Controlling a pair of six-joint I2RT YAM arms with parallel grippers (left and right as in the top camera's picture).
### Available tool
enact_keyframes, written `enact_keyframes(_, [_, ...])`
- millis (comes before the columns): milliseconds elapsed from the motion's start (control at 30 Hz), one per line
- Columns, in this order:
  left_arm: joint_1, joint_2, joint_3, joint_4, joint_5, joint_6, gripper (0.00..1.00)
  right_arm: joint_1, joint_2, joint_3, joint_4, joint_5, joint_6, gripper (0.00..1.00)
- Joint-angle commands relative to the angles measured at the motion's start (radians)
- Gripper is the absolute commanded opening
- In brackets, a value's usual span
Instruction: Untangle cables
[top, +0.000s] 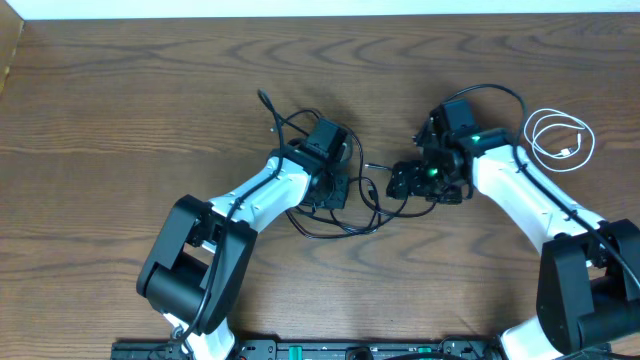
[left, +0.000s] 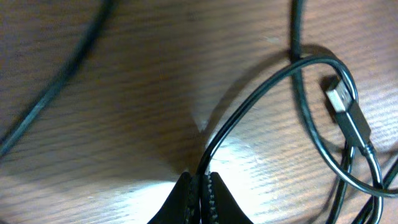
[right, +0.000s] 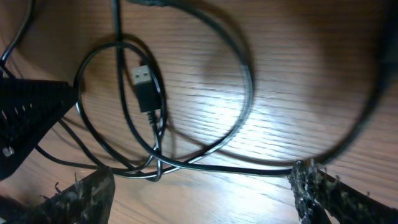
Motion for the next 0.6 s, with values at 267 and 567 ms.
enact_keyframes(267, [0.082, 0.013, 0.001, 0.000, -0.018, -0.037, 0.08, 0.151, 0.002, -0.005, 0.123, 0.005, 0.143, 0.91])
enact_keyframes(567, [0.082, 0.013, 0.000, 0.008, -0.018, -0.033, 0.08, 0.227, 0.003, -0.005, 0.137, 0.089, 0.165, 0.93])
